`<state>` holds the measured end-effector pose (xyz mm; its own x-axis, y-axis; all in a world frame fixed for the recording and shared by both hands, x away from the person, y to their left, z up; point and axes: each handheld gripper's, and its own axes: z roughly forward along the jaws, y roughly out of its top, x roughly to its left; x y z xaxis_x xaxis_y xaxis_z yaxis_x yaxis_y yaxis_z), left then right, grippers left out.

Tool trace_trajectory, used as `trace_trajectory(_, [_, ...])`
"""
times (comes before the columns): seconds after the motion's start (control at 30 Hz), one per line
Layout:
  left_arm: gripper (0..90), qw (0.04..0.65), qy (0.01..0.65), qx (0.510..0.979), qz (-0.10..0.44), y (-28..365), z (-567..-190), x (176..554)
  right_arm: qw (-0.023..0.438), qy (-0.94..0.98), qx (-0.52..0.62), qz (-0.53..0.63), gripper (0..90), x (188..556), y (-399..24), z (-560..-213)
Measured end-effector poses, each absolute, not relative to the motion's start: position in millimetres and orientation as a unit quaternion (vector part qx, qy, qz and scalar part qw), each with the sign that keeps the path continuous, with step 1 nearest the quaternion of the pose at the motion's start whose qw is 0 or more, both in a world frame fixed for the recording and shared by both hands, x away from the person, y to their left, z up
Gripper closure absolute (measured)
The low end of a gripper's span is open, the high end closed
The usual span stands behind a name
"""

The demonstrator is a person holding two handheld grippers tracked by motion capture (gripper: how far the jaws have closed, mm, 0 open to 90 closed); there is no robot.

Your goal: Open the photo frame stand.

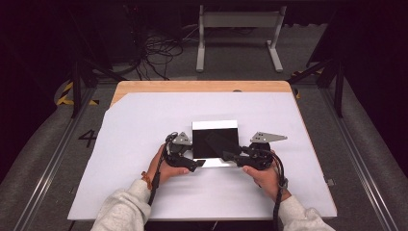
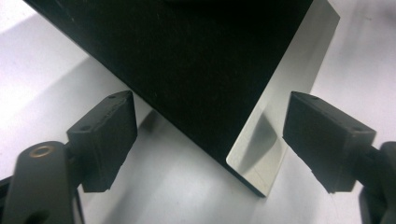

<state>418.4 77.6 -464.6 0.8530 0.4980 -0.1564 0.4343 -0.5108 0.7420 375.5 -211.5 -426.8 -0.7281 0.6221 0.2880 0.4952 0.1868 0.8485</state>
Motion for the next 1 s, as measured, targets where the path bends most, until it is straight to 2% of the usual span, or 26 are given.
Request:
trace_trajectory(0.6, [37.5, 0.418, 0.270, 0.866, 0.056, 79, -455, 421, 0.062, 0.772, 0.350, 0.527, 55.4, 373, -214, -425])
trace_trajectory(0.87, [41.2, 0.415, 0.264, 0.867, 0.076, 79, -452, 422, 0.064, 0.771, 0.347, 0.530, 57.9, 373, -215, -424])
trace_trajectory(1.0, [46.1, 0.424, 0.263, 0.862, 0.095, 80, -449, 422, 0.067, 0.770, 0.345, 0.532, 60.2, 373, -217, -423])
